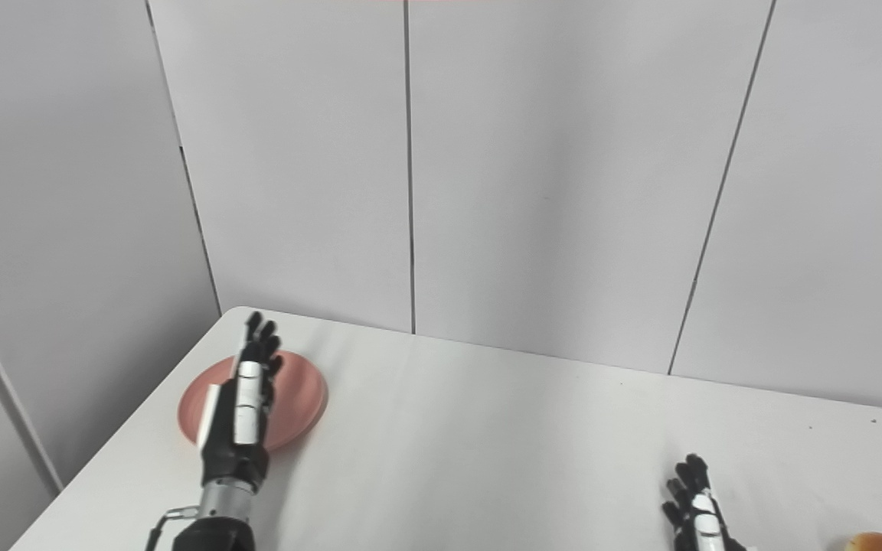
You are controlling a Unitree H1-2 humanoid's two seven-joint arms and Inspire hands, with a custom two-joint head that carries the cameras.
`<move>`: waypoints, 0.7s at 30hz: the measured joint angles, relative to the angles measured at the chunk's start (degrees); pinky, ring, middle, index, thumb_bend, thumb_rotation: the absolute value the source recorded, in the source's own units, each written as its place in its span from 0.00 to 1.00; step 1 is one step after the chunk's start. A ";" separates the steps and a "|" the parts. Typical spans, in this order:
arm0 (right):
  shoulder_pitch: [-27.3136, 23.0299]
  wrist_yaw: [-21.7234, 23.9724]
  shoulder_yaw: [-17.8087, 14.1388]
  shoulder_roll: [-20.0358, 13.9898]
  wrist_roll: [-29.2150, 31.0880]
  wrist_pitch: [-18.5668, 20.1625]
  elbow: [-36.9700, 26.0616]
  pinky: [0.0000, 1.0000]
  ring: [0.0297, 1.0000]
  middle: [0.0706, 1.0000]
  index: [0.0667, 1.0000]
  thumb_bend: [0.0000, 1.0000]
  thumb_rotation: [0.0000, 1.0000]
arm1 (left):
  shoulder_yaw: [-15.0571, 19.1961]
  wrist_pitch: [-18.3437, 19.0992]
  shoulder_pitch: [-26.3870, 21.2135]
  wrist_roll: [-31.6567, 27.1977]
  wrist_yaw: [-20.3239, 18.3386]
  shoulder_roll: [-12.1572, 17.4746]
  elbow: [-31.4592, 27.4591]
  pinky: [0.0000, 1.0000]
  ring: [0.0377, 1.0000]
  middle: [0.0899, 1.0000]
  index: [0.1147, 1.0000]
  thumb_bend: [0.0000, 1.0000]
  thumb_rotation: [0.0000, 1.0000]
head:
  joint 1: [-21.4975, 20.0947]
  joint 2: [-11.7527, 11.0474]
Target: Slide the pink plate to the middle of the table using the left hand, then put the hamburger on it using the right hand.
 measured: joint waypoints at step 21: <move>-0.18 0.81 0.00 -1.84 -0.75 -0.32 0.56 1.00 1.00 1.00 1.00 0.59 1.00 | 13.58 -9.66 -6.36 -6.34 9.54 9.62 22.96 0.78 0.72 0.69 0.69 0.88 1.00 | 4.04 0.26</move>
